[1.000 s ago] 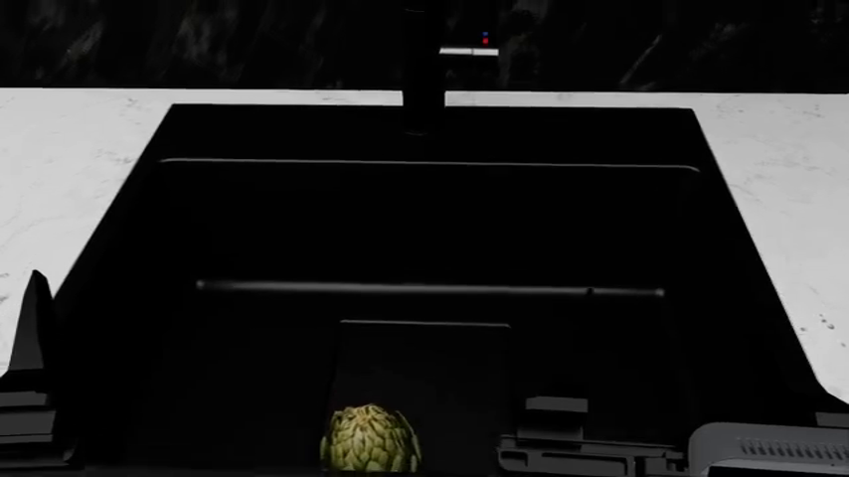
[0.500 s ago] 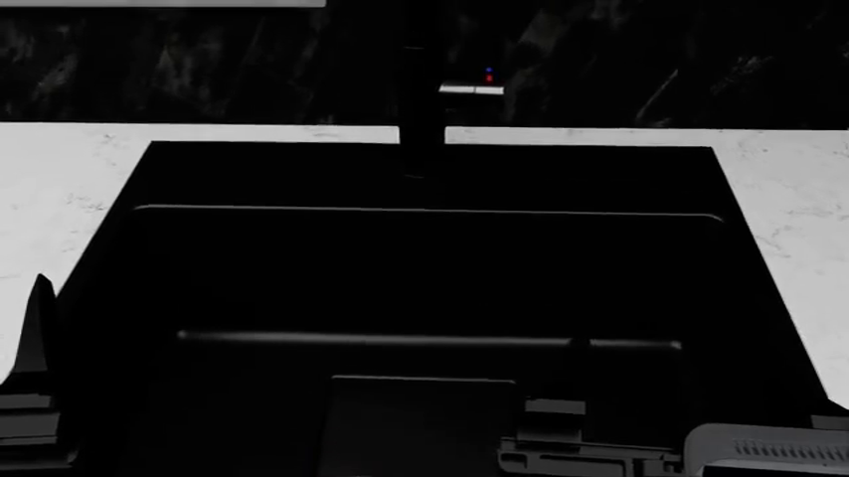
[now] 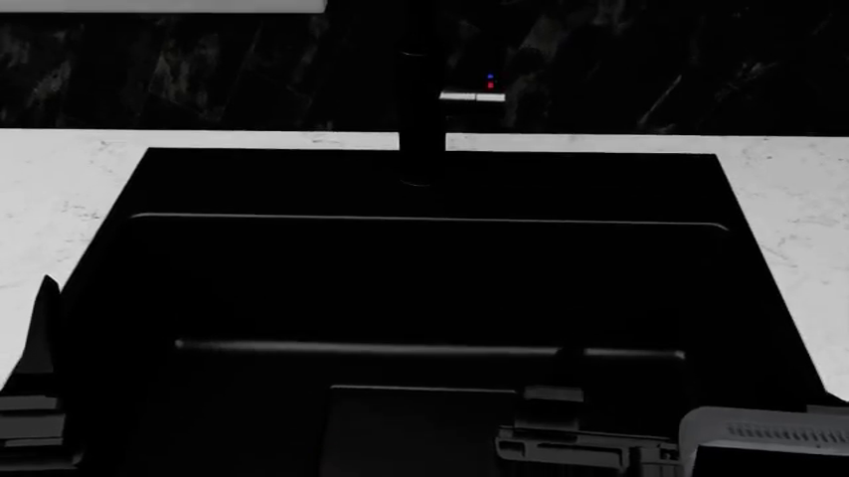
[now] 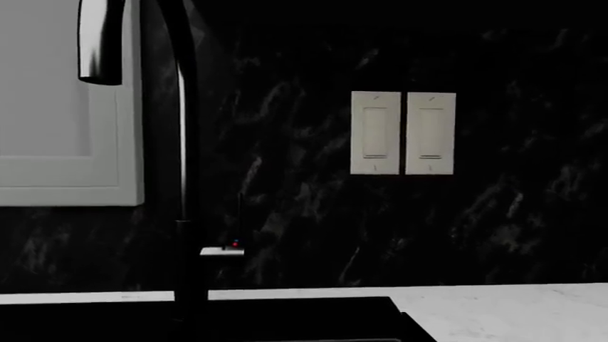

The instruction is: Turn the sink spout to the right.

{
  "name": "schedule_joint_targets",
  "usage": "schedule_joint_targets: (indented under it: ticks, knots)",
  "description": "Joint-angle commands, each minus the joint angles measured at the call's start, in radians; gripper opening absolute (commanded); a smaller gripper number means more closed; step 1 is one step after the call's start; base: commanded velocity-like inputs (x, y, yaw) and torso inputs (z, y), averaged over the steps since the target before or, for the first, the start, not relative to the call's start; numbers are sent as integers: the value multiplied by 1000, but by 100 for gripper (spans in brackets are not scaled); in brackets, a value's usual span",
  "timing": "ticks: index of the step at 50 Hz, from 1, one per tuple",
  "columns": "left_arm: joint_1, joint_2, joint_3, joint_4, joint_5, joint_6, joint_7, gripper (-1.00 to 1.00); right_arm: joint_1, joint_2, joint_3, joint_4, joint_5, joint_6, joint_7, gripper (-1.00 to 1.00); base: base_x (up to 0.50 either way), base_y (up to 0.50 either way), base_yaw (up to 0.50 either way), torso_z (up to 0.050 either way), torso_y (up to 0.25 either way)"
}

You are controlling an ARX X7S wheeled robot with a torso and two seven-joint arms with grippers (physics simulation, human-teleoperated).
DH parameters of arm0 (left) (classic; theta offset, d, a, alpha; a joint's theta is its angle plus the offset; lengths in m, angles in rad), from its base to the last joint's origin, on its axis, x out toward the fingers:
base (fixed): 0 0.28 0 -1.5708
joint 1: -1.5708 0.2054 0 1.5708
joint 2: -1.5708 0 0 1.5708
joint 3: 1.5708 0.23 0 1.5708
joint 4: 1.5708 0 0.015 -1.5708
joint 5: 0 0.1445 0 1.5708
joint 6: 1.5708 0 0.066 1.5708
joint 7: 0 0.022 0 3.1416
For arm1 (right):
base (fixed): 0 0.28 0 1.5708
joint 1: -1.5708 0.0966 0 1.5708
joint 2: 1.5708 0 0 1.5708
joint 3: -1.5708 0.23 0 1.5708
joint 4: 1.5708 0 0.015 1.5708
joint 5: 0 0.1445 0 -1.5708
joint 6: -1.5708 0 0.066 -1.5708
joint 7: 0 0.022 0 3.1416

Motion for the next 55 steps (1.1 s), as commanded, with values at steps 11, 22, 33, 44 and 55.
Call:
schedule_joint_targets:
  ticks: [11,22,33,44,55]
  knots:
    - [5,-5,15,-16,1,17,0,100,151,-23,-46,-29,57,174,48,100,0,0,0,0,0]
    - [3,-11,13,-11,-5,11,-7,100,275,-49,-62,-68,113,330,99,100,0,0,0,0,0]
    - [-4,-16,19,-5,-8,5,-11,100,419,-86,-91,-95,175,453,124,100,0,0,0,0,0]
    - [-6,-20,18,-4,-13,5,-15,100,475,-92,-107,-96,190,512,148,100,0,0,0,0,0]
    - [-7,-22,21,-11,-15,10,-16,100,482,-89,-112,-90,194,507,153,100,0,0,0,0,0]
